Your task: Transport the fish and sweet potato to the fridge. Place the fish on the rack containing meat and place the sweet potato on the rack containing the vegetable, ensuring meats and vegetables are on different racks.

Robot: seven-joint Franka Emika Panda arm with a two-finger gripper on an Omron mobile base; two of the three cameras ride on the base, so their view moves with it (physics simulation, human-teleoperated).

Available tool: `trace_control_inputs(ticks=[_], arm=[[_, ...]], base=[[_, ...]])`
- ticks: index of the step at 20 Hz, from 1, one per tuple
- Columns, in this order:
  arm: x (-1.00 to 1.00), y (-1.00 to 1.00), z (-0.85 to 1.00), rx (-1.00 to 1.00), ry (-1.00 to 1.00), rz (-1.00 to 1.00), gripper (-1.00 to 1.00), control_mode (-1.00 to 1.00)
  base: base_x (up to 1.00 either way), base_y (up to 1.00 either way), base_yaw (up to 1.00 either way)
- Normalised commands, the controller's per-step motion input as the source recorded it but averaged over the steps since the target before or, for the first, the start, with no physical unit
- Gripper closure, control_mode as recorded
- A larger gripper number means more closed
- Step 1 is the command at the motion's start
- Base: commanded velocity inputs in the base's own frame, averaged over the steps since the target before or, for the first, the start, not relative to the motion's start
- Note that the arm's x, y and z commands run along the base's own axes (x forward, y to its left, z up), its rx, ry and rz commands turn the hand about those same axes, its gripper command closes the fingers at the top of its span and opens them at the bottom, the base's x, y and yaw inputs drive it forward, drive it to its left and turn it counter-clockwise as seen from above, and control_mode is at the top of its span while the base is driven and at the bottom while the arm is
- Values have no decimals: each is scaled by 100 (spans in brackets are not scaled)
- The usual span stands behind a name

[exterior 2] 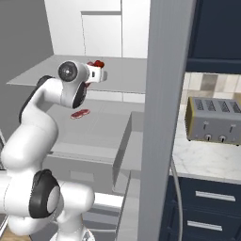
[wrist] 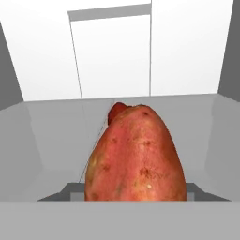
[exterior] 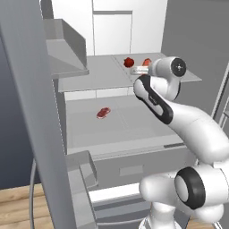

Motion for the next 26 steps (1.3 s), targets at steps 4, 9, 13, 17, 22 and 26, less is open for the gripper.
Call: trace_control_inputs(ticks=[4,9,13,17,22,26], arm=[[74,0,-14,0,13,0,100,-100],[74,0,-12,0,20,0,100,-100],[58,2,-37,0,3,0,100,-100],[28,0,-49,0,-4,0,100,-100],[72,9,-47,0,-4,0,-100,-100],[66,0,-14,0,-3,0,-100,-100]], base=[[0,0,0],[0,0,0],[0,0,0],[0,0,0],[0,0,0],[0,0,0]])
